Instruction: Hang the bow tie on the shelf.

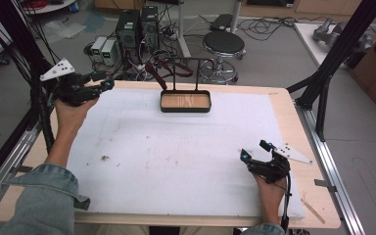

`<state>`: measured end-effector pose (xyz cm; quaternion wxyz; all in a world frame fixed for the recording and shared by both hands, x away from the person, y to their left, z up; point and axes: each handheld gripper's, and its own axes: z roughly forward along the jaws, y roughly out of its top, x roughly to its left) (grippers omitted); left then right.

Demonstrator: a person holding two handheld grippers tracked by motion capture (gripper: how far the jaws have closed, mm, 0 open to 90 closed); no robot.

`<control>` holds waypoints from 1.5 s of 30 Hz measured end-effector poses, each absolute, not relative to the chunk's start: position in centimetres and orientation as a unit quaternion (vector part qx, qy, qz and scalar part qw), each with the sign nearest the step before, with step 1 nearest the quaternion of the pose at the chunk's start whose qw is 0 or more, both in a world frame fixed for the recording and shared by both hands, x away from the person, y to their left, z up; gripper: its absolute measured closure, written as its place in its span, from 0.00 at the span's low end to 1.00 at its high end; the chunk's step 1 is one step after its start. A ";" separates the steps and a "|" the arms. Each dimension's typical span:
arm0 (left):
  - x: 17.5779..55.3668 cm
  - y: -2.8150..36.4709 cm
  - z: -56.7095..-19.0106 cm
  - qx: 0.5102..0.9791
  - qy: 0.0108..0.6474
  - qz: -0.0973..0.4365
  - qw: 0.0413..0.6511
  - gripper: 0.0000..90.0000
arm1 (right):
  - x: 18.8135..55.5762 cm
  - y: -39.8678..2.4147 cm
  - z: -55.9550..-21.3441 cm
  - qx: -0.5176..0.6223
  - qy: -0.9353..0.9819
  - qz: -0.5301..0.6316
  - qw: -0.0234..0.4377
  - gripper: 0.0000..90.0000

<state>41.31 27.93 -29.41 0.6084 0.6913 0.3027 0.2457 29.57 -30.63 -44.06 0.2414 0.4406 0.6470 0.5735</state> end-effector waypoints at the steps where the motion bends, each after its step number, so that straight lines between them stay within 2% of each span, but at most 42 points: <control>1: 40.9 28.1 -29.5 0.691 0.302 0.245 0.609 0.51 | 29.5 -30.6 -44.0 0.444 0.647 0.572 0.240 0.07; 11: 37.0 29.5 -30.7 0.693 0.293 0.237 0.615 0.40 | 29.4 -30.3 -44.0 0.441 0.652 0.566 0.245 0.07; 25: 32.2 31.2 -35.1 0.694 0.307 0.250 0.601 0.34 | 29.4 -30.4 -44.0 0.445 0.650 0.565 0.244 0.07; 32: 31.1 31.4 -37.8 0.690 0.334 0.249 0.592 0.33 | 29.4 -30.4 -44.0 0.444 0.650 0.565 0.245 0.07; 45: 30.4 31.2 -41.4 0.716 0.357 0.241 0.550 0.32 | 29.4 -30.4 -44.0 0.444 0.651 0.565 0.244 0.07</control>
